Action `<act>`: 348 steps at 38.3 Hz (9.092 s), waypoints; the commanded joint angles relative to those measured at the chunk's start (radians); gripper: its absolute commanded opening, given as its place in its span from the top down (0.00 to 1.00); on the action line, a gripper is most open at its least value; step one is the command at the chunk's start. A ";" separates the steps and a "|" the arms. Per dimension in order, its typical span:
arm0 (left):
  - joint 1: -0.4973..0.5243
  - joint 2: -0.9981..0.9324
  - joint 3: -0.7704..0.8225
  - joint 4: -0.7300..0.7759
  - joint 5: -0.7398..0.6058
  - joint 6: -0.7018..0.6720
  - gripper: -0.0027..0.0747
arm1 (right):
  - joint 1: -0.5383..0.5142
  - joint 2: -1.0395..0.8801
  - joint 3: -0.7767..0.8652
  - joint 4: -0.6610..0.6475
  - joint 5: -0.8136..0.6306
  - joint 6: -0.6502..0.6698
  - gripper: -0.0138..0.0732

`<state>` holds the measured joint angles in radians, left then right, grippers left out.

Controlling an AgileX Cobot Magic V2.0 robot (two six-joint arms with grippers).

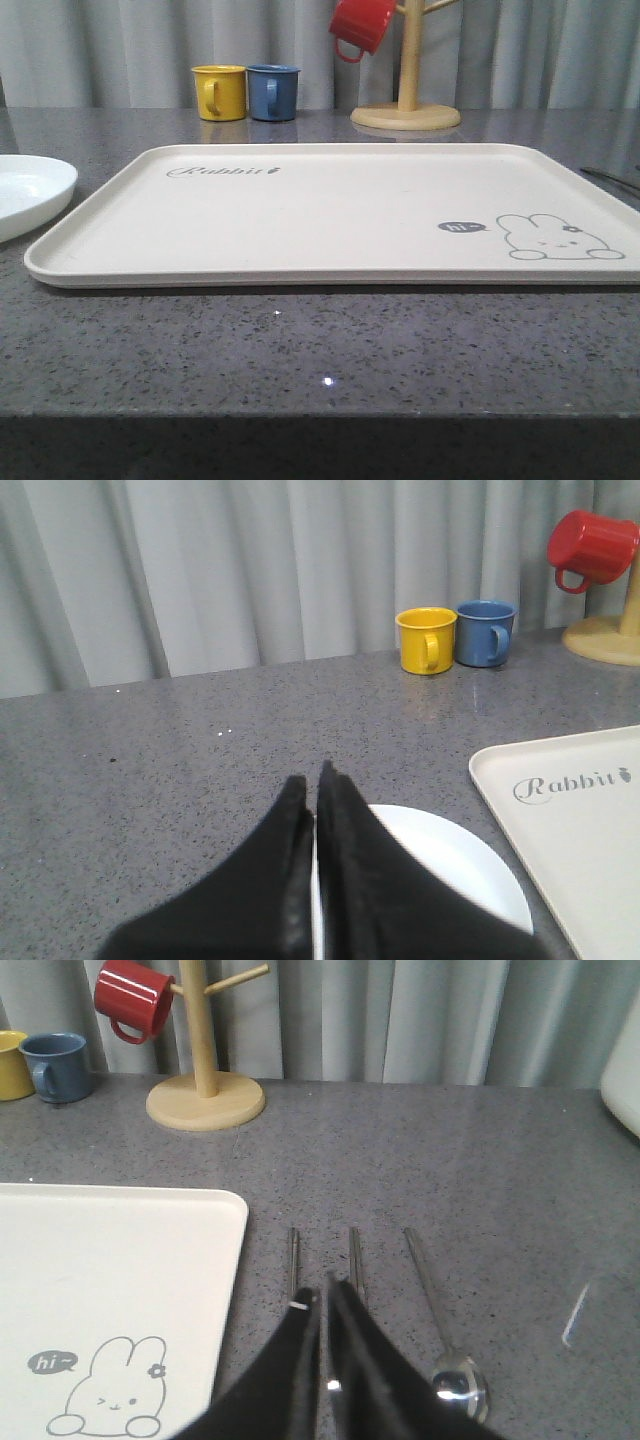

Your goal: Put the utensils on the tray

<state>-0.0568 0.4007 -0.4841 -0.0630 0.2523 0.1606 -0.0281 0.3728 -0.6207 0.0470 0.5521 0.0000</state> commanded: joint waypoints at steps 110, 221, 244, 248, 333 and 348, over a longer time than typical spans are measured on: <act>-0.288 1.042 -1.026 0.063 1.007 0.047 0.99 | 0.004 0.014 -0.036 -0.001 -0.066 -0.011 0.10; -0.210 0.631 -0.556 -0.055 0.656 -0.011 0.99 | 0.004 0.014 -0.036 -0.001 -0.066 -0.011 0.10; -0.135 -0.195 -0.042 -0.055 0.285 -0.011 0.99 | 0.004 0.014 -0.036 -0.001 -0.066 -0.011 0.10; -0.135 -0.303 -0.003 -0.055 0.242 -0.011 0.99 | 0.004 0.014 -0.036 -0.001 -0.066 -0.011 0.10; -0.135 -0.394 0.015 -0.055 0.190 -0.011 0.99 | 0.051 1.051 -0.511 -0.016 0.162 -0.011 0.11; -0.135 -0.394 0.015 -0.055 0.190 -0.011 0.99 | 0.051 1.137 -0.511 -0.016 0.122 -0.011 0.35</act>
<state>-0.1939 -0.0051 -0.4446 -0.1067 0.5271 0.1614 0.0256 1.5330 -1.0976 0.0410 0.7247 0.0000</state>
